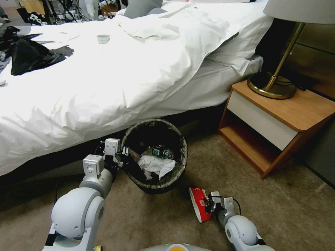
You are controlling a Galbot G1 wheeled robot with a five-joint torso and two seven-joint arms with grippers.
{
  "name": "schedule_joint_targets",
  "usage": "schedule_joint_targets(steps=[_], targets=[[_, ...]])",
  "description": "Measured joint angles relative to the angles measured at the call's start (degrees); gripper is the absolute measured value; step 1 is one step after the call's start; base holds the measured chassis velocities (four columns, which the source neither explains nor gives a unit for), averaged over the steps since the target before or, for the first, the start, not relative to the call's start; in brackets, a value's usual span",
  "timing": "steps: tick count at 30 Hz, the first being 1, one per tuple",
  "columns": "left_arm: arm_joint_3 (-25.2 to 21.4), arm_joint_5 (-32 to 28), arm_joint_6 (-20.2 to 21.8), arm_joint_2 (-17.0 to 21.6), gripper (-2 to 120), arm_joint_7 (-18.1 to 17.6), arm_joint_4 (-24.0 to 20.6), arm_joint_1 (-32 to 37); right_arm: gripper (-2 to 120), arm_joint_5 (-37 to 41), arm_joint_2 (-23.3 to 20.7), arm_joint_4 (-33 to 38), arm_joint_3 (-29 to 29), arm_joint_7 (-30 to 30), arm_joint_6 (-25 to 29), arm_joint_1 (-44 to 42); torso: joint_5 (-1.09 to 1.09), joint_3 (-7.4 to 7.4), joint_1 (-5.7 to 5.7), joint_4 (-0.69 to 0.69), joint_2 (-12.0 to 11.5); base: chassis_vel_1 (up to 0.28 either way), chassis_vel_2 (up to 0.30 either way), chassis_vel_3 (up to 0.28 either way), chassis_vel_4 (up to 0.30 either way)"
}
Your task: Pick up the trash bin, then pick up the garbage from the floor and place it into the trash bin.
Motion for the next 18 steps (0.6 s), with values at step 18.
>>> schedule_joint_targets(steps=[18], targets=[[0.3, -0.1, 0.0, 0.2, 2, 0.3, -0.4, 0.1, 0, 6.5, -5.1, 30.9, 8.7, 4.3, -0.8, -3.3, -0.02, 0.0, 0.0, -0.01, 0.0, 0.0, 0.0, 0.0, 0.0]])
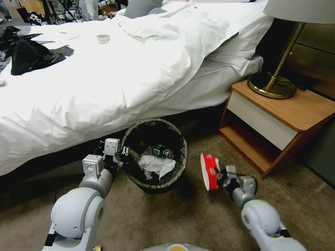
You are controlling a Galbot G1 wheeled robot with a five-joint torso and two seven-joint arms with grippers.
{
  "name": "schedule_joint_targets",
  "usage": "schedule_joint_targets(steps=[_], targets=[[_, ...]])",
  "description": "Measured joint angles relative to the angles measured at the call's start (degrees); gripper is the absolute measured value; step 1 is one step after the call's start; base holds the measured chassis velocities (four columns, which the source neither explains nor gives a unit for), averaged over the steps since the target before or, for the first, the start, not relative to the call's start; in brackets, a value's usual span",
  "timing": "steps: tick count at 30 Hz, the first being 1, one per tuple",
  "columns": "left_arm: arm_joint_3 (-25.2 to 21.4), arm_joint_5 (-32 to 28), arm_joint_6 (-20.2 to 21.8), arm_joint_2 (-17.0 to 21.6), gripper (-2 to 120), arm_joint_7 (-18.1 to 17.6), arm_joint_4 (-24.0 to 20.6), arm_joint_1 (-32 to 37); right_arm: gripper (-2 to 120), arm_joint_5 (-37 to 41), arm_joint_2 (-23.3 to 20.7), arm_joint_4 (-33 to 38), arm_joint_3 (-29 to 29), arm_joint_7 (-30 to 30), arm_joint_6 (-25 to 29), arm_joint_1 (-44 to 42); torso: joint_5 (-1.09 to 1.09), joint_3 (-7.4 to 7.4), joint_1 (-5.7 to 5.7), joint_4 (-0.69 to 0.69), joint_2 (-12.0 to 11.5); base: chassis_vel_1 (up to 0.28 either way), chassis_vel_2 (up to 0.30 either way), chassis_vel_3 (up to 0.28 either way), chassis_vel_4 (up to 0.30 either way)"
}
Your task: Pick up the trash bin, then pick up the garbage from the floor and place it into the trash bin.
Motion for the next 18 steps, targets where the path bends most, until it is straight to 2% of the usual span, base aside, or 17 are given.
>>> schedule_joint_targets(steps=[1, 4, 8, 18], targets=[[0.0, 0.0, 0.0, 0.0, 2, 0.0, 0.0, 0.0, 0, 0.0, 0.0, 0.0, 0.0, 0.0, 0.0, 0.0, 0.0, 0.0, 0.0, 0.0, 0.0, 0.0, 0.0, 0.0, 0.0], [0.0, 0.0, 0.0, 0.2, 2, 0.0, 0.0, 0.0, 0, 1.8, -0.2, 6.9, -0.1, 1.7, -2.0, 2.0, 0.0, 0.0, 0.0, 0.01, 0.0, 0.0, 0.0, 0.0, 0.0], [0.2, -0.1, 0.0, 0.5, 2, 0.1, 0.0, 0.1, 0, 3.6, -1.1, 11.4, -0.9, 2.7, -3.8, 4.3, 0.01, 0.0, 0.0, 0.0, 0.0, 0.0, 0.0, 0.0, 0.0], [0.6, -0.1, 0.0, 0.7, 2, 0.1, -0.3, 0.1, 0, 7.8, -5.2, 17.7, -4.3, 4.0, -6.8, 12.9, 0.01, 0.0, 0.0, 0.01, 0.0, 0.0, 0.0, 0.0, 0.0]])
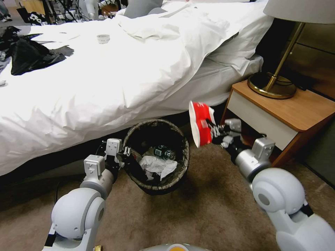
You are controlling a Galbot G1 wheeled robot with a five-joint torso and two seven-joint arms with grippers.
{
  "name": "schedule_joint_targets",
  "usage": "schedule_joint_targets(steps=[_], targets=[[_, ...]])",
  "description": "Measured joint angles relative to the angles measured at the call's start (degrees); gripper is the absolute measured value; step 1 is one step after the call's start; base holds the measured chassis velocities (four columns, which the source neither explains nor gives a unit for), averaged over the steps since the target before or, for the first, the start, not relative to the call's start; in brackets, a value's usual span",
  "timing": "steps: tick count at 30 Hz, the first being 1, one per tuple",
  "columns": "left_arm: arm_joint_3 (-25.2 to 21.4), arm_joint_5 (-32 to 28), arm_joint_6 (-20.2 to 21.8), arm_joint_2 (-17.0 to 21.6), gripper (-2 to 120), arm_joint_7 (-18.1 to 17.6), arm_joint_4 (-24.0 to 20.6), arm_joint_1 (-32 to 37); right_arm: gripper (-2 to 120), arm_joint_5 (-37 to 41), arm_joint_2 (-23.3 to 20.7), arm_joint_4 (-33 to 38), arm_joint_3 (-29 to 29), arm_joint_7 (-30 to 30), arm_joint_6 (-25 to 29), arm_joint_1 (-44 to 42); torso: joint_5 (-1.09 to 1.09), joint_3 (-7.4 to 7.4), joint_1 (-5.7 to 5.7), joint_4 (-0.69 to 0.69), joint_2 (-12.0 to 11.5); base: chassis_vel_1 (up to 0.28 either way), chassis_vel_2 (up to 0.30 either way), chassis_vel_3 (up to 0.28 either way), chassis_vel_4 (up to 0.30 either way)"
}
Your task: Pick up the trash bin, then pick up the garbage from the floor and place it into the trash bin.
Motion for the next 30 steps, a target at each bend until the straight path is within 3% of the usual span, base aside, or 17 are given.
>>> schedule_joint_targets(steps=[9, 14, 23, 30], targets=[[1.1, 0.8, 0.1, 0.0, 2, 0.0, 0.0, 0.0, 0, 4.7, -4.8, 5.4, -1.6, -1.5, -1.4, 4.3, 0.0, 0.0, 0.0, -0.01, 0.0, 0.0, 0.0, 0.0, 0.0], [1.7, 1.5, 0.2, -0.2, 2, 0.0, 0.0, 0.0, 0, 3.1, -7.0, 5.0, -6.4, -3.2, -1.4, 5.6, 0.0, 0.0, 0.0, -0.02, 0.0, 0.0, 0.0, 0.0, 0.0], [2.3, 2.5, 0.3, -1.0, 2, -0.1, 0.0, 0.1, 0, -0.9, -6.6, -0.1, -16.2, -3.7, -1.3, 8.7, 0.0, 0.0, 0.0, 0.0, 0.0, 0.0, 0.0, 0.0, 0.0], [2.1, 2.5, 0.3, -1.0, 2, -0.2, 0.0, 0.0, 0, -3.2, -5.1, -3.3, -19.8, -3.8, -1.2, 8.7, -0.01, 0.0, 0.0, -0.01, 0.0, 0.0, 0.0, 0.0, 0.0]])
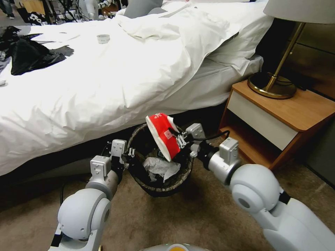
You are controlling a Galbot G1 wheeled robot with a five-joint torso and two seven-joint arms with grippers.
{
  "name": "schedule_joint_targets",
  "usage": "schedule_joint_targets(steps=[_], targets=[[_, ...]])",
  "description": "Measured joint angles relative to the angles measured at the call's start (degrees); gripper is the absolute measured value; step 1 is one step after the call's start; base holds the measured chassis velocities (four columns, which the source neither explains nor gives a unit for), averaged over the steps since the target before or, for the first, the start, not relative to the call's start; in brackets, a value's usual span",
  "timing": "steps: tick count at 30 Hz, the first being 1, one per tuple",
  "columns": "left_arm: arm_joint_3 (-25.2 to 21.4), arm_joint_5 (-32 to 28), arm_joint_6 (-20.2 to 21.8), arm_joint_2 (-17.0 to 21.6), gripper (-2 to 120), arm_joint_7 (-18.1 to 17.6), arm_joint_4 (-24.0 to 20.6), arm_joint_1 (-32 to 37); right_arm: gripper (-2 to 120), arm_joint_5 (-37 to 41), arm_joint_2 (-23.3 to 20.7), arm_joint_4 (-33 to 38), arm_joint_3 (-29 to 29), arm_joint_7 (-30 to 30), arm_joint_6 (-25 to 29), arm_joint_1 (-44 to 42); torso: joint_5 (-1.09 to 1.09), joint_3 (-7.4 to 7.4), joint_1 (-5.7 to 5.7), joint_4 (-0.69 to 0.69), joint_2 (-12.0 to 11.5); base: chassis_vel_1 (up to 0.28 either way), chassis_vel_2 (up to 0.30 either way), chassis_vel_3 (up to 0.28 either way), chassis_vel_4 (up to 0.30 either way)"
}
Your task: Pick up the trash bin, then pick up the garbage from the floor and place it into the trash bin.
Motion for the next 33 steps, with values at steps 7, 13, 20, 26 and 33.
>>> schedule_joint_targets(steps=[7, 13, 20, 26, 33], targets=[[-0.1, -0.1, 0.0, 0.1, 2, 0.0, 0.0, -0.1, 7, -2.3, 1.3, -1.5, -1.2, 0.5, -1.2, -1.3, 0.0, 0.0, -0.01, 0.0, 0.0, 0.0, 0.0, 0.0, 0.0], [-0.3, -0.4, 0.0, 0.4, 2, 0.0, 0.0, -0.1, 27, -2.7, 1.9, -1.9, -0.8, 1.4, -1.3, -1.5, 0.0, 0.0, 0.0, 0.0, 0.0, 0.0, 0.0, 0.0, 0.0], [-0.6, -0.7, 0.0, 0.6, 2, 0.1, -0.1, -0.1, 52, -2.6, 2.2, -2.1, -0.7, 2.0, -1.3, -1.4, 0.0, 0.0, -0.01, 0.0, 0.0, 0.0, 0.0, 0.0, 0.0], [-0.5, -0.7, 0.0, 0.5, 2, 0.2, -0.1, -0.1, 74, -1.7, 2.5, -0.9, -0.3, 2.8, -1.4, -1.1, 0.01, 0.0, 0.0, 0.01, 0.0, 0.0, 0.0, 0.0, 0.0], [-0.5, -0.7, 0.0, 0.4, 2, 0.2, -0.1, -0.2, 97, -0.2, 1.2, 3.9, 5.6, 3.8, -0.3, -4.0, 0.0, 0.0, 0.0, 0.0, 0.0, 0.0, 0.0, 0.0, 0.0]])
